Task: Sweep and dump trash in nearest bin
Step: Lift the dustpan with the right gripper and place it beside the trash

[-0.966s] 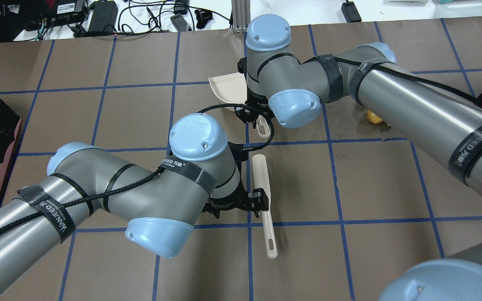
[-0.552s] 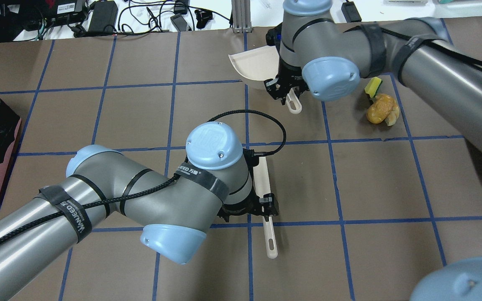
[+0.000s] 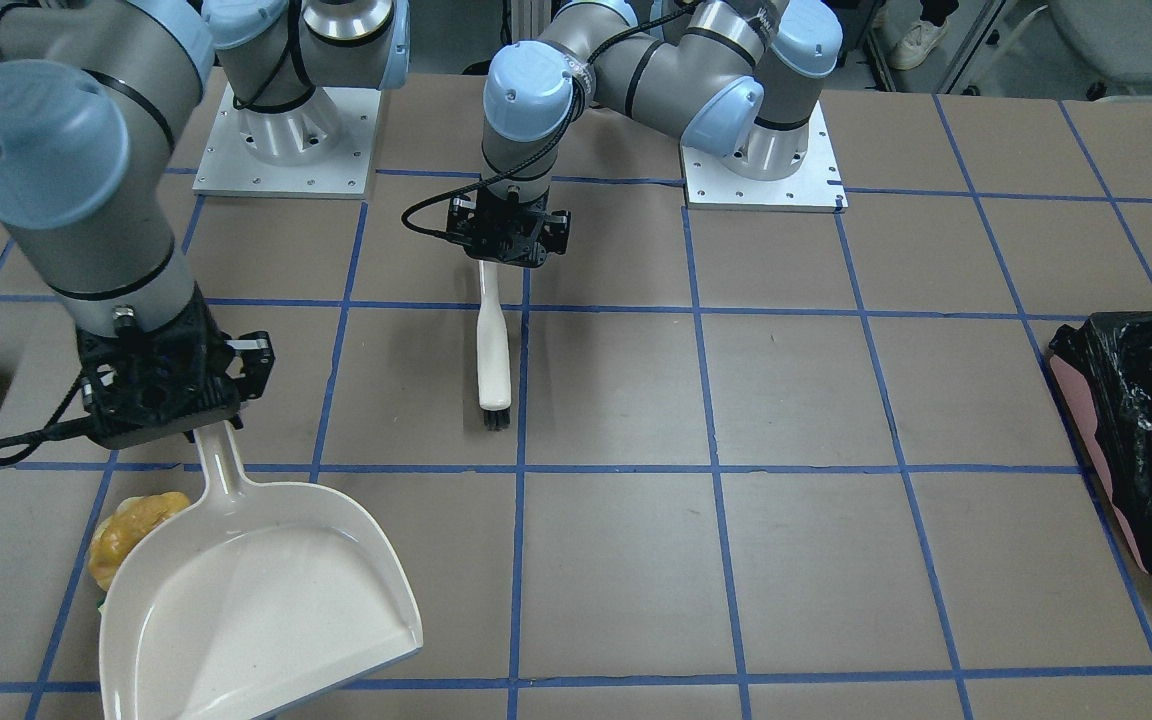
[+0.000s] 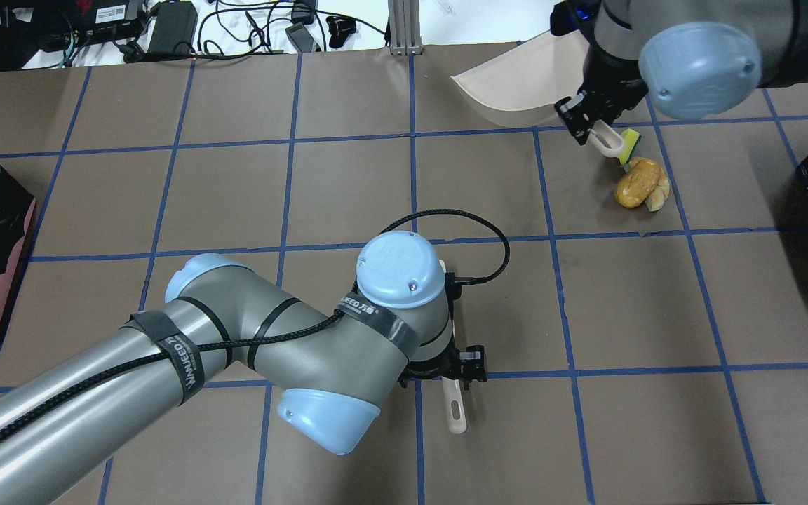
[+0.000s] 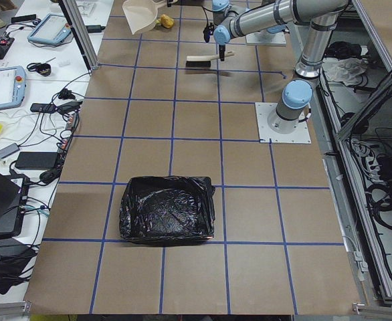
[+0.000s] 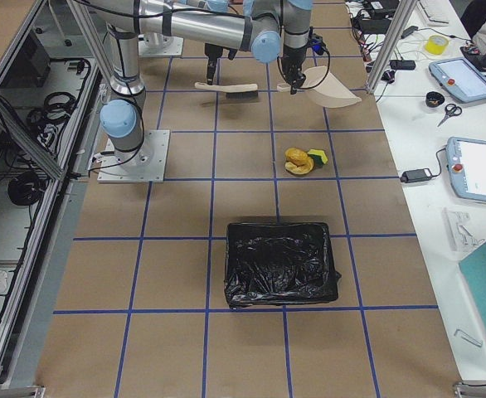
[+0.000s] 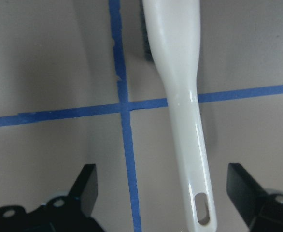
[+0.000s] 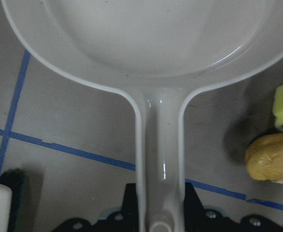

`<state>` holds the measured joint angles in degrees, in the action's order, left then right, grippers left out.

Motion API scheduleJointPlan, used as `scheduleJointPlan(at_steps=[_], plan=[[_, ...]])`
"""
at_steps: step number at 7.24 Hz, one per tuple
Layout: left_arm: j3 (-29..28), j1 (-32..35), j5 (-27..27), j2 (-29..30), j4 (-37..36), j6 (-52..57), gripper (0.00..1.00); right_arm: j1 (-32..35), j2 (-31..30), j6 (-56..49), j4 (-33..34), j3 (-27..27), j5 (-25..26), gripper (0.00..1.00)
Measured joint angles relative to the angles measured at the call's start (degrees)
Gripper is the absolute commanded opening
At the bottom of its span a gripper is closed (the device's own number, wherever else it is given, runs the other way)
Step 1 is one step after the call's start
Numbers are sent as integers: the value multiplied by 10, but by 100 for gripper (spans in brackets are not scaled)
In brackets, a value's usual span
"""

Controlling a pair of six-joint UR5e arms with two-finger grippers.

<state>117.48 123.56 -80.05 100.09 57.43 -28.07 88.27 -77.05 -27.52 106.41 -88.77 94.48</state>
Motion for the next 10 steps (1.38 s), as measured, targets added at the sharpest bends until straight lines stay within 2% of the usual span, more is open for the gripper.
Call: scheduleJointPlan(at_steps=[3, 4, 5, 7, 8, 10], plan=[[-10, 26, 1, 24, -3, -34, 82, -94, -5, -241, 1, -1, 4, 25], [-13, 29, 1, 28, -4, -40, 68, -132, -4, -315, 1, -2, 3, 25], [-14, 31, 1, 32, -3, -42, 39, -166, -3, -384, 2, -2, 3, 25], [-18, 32, 2, 35, -3, -40, 0, -231, 2, -516, 5, -3, 4, 24], [-21, 32, 2, 36, -3, -42, 0, -262, 9, -580, 7, -4, 5, 16], [-25, 32, 2, 36, -3, -45, 0, -313, 27, -698, 11, -7, 10, 14]])
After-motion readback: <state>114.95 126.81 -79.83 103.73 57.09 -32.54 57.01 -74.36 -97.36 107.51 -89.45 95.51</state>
